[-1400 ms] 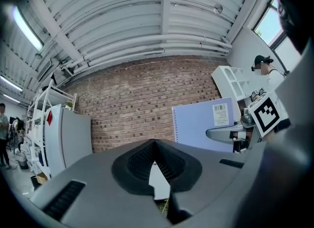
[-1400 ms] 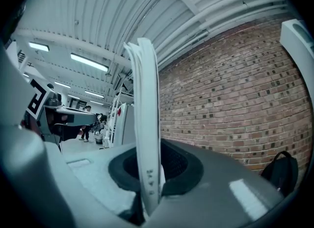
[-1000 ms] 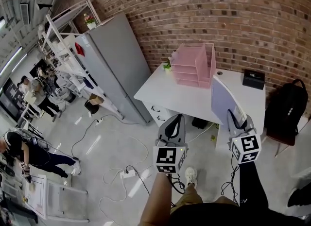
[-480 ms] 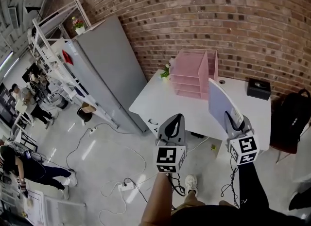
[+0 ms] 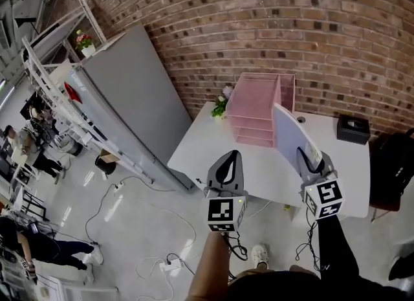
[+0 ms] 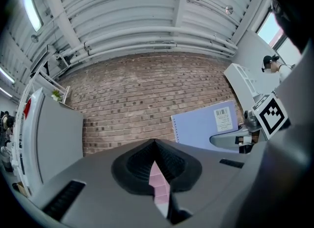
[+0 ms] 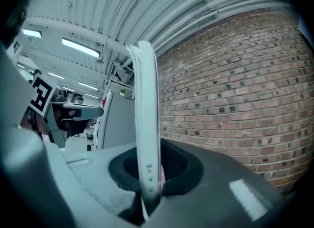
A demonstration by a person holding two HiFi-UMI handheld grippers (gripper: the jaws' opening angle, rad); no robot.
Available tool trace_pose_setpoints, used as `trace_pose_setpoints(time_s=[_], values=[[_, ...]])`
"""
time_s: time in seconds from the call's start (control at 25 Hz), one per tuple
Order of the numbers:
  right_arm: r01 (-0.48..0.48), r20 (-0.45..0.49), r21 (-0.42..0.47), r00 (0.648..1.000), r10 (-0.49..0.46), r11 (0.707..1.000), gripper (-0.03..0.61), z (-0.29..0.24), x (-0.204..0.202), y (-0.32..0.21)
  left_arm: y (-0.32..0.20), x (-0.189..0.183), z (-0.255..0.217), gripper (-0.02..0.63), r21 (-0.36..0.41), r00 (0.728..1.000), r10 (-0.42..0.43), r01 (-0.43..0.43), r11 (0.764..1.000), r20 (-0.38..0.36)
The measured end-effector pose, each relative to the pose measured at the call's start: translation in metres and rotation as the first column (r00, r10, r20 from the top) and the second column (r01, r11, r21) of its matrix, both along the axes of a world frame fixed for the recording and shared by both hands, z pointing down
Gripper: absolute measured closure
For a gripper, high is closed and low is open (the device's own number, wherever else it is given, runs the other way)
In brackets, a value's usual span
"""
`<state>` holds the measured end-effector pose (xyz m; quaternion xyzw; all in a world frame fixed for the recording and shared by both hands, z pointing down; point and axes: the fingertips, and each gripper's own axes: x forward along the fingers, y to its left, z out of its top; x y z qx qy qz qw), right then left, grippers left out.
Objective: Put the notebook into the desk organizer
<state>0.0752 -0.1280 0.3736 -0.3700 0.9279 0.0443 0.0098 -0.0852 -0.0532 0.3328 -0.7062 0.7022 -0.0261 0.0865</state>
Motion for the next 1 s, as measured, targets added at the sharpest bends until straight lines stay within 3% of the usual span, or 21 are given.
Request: trace_pose_setpoints(time_s=[0.48,1.0], values=[[-0.014,-0.007,-0.034,1.000,0.014,0.999,0.548,0.007,-0.088,-0.085,-0.083,-0.096,0.014,0.606,-0.016,0.999,-0.048,0.048,0.999,-0.005],[0.035,0.008,-0.022,0.999,-0.035,0.999,0.548,-0.007,-0.141,-0.120,-0.121,-0.130,0.019,0.606,-0.031,1.000,-0.027,0.027,0.999,0.001]])
